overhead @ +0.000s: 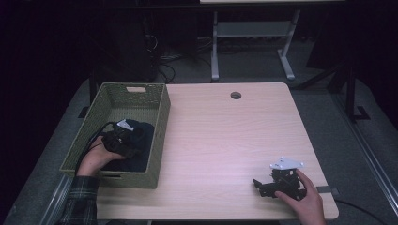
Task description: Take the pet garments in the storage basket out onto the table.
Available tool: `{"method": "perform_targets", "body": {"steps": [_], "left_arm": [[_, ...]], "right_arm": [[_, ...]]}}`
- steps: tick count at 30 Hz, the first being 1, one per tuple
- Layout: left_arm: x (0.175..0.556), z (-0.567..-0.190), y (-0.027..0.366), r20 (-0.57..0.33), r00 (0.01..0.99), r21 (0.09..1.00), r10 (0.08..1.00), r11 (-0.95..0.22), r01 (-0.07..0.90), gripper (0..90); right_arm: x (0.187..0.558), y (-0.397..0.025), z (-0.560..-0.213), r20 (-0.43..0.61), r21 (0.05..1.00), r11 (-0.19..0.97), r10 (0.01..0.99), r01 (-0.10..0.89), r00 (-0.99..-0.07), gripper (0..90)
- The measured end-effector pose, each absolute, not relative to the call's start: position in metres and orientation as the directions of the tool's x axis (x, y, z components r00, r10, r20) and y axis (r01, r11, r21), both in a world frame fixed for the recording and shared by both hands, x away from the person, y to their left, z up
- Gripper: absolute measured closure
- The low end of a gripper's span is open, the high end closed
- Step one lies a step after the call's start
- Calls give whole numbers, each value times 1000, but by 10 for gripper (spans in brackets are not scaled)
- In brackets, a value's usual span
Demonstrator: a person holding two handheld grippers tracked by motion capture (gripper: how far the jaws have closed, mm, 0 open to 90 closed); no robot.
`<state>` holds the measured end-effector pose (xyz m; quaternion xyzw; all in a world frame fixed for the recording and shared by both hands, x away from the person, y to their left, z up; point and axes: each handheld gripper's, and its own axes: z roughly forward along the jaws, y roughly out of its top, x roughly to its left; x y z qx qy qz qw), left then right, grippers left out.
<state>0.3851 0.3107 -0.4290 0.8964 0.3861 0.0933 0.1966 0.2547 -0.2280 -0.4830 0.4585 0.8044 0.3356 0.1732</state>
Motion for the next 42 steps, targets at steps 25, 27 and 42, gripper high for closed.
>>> {"method": "perform_targets", "body": {"steps": [25,27,42], "left_arm": [[379,-379,338,-132,594,613,793,-405,678,684],[378,-376,339,-133,593,626,794,-396,671,687],[364,-323,347,-171,616,787,769,-270,555,690]], "right_arm": [[254,-228,-483,30,698,355,853,622,-521,0],[254,-228,-483,30,698,355,853,621,-521,0],[255,-228,-483,29,698,356,853,621,-521,0]]}}
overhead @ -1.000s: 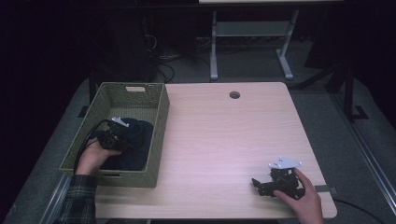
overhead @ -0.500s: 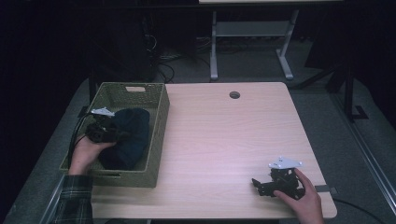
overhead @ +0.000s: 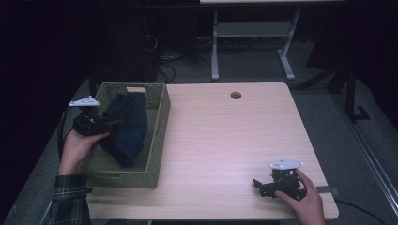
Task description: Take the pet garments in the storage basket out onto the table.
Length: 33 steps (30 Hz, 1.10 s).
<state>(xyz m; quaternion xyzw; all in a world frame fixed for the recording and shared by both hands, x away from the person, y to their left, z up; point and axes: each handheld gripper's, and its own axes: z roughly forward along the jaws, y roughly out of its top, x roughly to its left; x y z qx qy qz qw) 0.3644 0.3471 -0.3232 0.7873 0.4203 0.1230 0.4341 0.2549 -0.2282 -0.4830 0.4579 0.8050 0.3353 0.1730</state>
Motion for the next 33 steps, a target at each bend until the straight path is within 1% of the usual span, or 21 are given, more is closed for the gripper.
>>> {"method": "perform_targets", "body": {"steps": [1,5,14,24,33], "left_arm": [[364,-323,347,-171,616,787,769,-270,555,690],[361,-305,344,-169,640,826,749,-246,507,689],[360,-285,335,-160,676,860,720,-235,453,689],[363,-251,311,-133,731,893,669,-238,381,688],[367,-234,284,-118,776,914,620,-239,330,686]], "right_arm": [[255,-228,-483,29,698,355,854,622,-520,0],[255,-228,-483,30,698,354,854,623,-519,0],[255,-228,-483,27,697,357,853,621,-521,0],[255,-228,-483,28,698,356,853,622,-521,0],[255,-228,-483,28,697,357,853,622,-521,0]]}}
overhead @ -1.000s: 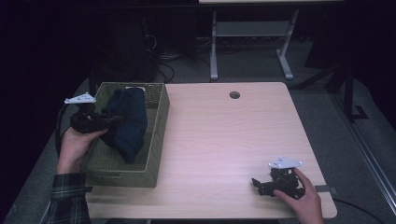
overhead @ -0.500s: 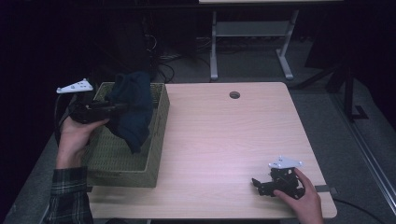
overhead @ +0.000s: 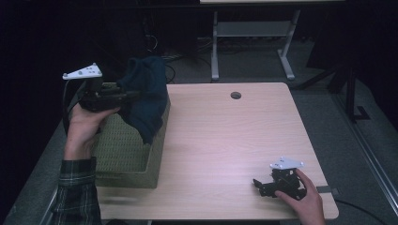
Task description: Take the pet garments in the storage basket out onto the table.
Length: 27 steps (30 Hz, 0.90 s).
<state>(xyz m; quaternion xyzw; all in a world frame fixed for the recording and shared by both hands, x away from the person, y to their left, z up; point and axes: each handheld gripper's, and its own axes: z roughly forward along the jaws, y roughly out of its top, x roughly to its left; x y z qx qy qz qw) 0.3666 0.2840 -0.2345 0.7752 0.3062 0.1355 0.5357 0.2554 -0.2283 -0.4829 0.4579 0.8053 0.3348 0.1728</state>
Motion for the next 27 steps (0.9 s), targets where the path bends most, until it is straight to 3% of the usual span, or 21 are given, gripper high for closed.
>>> {"method": "perform_targets", "body": {"steps": [27], "left_arm": [[379,-235,192,-98,862,920,497,-286,269,683]], "right_arm": [[255,-228,-483,29,697,357,853,622,-522,0]]}}
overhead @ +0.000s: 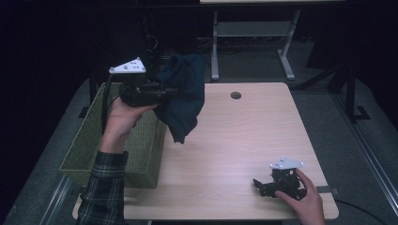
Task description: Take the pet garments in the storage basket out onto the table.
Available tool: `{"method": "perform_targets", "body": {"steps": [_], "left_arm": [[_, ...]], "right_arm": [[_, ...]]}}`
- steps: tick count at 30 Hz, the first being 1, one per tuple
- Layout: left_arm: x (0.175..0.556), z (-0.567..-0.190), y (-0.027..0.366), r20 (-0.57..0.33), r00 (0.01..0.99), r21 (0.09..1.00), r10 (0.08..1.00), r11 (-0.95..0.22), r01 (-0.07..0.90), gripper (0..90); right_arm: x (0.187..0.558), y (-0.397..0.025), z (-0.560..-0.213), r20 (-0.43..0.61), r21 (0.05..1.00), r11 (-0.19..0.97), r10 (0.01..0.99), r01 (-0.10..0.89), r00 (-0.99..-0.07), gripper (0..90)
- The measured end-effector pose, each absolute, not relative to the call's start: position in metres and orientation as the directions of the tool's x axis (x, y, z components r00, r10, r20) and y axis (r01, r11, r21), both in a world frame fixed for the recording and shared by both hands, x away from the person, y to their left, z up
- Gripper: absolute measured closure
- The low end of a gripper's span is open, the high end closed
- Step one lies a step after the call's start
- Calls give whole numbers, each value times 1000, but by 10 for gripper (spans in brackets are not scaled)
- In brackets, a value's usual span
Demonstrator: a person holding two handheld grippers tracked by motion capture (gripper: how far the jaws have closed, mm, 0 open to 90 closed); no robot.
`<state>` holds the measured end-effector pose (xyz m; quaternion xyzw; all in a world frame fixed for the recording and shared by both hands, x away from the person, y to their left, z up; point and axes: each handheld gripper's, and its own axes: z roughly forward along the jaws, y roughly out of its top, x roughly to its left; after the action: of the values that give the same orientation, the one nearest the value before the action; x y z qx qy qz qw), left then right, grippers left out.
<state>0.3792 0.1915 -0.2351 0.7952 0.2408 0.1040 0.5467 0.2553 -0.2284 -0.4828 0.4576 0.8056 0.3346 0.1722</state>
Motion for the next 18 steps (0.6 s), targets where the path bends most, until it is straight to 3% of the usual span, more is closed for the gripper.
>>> {"method": "perform_targets", "body": {"steps": [18], "left_arm": [[382,-265,116,-100,905,898,413,-355,261,680]], "right_arm": [[255,-229,-483,27,699,360,851,619,-525,0]]}}
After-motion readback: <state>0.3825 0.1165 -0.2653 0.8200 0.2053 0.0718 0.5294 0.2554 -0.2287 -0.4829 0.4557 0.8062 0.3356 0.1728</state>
